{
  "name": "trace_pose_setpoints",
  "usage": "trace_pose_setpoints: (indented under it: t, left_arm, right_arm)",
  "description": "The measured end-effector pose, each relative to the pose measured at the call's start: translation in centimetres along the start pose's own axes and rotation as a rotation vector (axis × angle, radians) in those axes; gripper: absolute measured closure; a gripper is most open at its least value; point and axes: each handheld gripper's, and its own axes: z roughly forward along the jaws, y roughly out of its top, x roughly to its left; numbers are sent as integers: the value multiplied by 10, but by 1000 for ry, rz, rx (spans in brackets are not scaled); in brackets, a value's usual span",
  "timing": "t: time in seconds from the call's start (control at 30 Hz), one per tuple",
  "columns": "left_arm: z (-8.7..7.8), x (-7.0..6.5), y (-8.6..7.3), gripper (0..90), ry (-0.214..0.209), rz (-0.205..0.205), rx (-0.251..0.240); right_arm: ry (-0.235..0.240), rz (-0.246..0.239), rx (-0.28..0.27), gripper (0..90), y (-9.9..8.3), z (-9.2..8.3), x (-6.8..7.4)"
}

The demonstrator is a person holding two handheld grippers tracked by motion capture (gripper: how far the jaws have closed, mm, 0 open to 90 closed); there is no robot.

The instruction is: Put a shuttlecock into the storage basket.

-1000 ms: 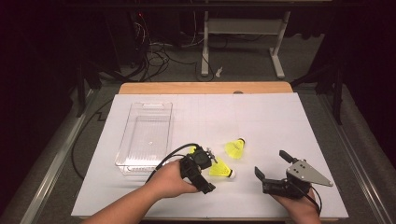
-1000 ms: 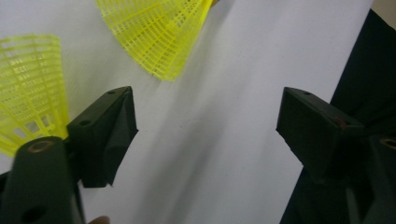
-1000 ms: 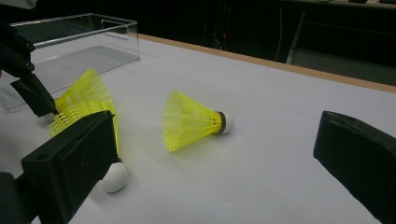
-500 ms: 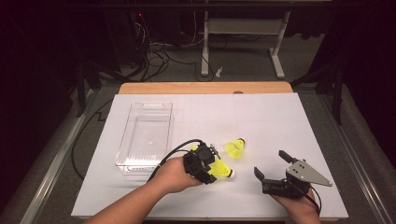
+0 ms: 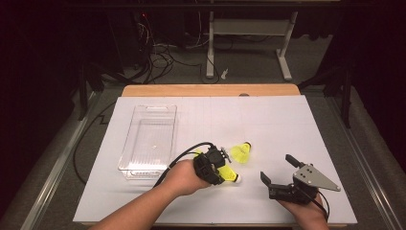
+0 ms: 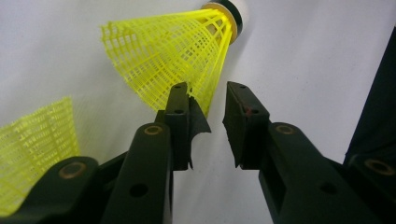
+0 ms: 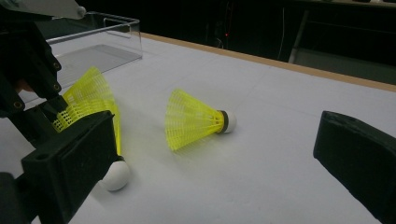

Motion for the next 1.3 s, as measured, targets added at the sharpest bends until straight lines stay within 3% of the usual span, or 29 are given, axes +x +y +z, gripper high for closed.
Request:
trace_pose_setpoints:
  t: [0.13, 0.3, 0.8, 1.07, 1.3]
  left_arm:
    - [1, 1, 0, 810, -12, 14, -32]
    - [1, 1, 0, 884, -53, 16, -22]
    - [-19, -17, 3, 895, -30, 89, -21]
    - [-30, -22, 3, 894, -15, 81, 7]
    - [-44, -22, 1, 895, -6, 75, -1]
  right_arm:
    - [6, 2, -3, 0, 0, 0, 0]
    - [4, 3, -1, 0, 0, 0, 0]
    - [1, 2, 4, 0, -1, 1, 0]
    - [-1, 0, 3, 0, -1, 0, 0]
    - [-2, 1, 2, 0, 0, 0, 0]
